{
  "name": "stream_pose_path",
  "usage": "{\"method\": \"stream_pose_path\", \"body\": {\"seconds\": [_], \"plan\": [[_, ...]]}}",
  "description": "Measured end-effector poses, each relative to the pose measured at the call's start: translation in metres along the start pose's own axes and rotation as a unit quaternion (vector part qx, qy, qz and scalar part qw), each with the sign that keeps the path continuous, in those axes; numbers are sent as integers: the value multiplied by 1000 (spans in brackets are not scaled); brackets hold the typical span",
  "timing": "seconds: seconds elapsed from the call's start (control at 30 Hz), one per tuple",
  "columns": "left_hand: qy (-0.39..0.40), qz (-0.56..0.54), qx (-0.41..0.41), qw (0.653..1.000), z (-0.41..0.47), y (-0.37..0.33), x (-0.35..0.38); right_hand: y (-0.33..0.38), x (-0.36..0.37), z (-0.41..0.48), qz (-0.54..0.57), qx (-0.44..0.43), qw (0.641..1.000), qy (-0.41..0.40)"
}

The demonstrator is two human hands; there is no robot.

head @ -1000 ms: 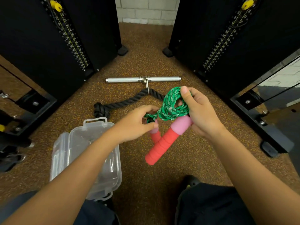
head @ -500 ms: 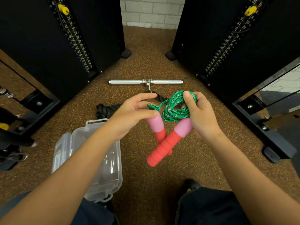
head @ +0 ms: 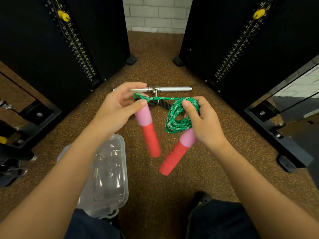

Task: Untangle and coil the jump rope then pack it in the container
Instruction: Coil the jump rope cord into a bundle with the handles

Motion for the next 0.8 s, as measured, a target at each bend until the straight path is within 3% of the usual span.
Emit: {"method": "stream_pose_path", "body": {"seconds": [0.07,0.17,0.27,0.4,0.47,0.57,0.7,0.8], "plan": [[-1,104,46,994,0,-3,-5,1,2,2,78,29,996,38],[58,215,55,973,-3,2,1,0,5,2,238,114,963,58],[157,172,-37,972,-6,13,13,1,5,2,299,176,935,73],[176,-49,-176,967,-11,24,24,-3,7,2,239,154,956,67],[150,-113,-203,961,-10,25,22,-3,3,4,142,93,983,65],[122,-198,-216,948,-9,21,18,-2,1,4,61,43,996,42],[137,-200,-231,942,-15,27,32,3,4,1,56,11,997,-48],[86,-159,-217,959,-17,32,41,0,9,0,92,41,993,-57]]}}
Point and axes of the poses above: each hand's wrist, its own z-axis towards the middle knuckle, its own x-axis out of the palm, y = z × x, the point moved 3 cm from there along z, towards the middle knuckle, and after that the axes turned 4 degrees about y, right-handed, at the moved point
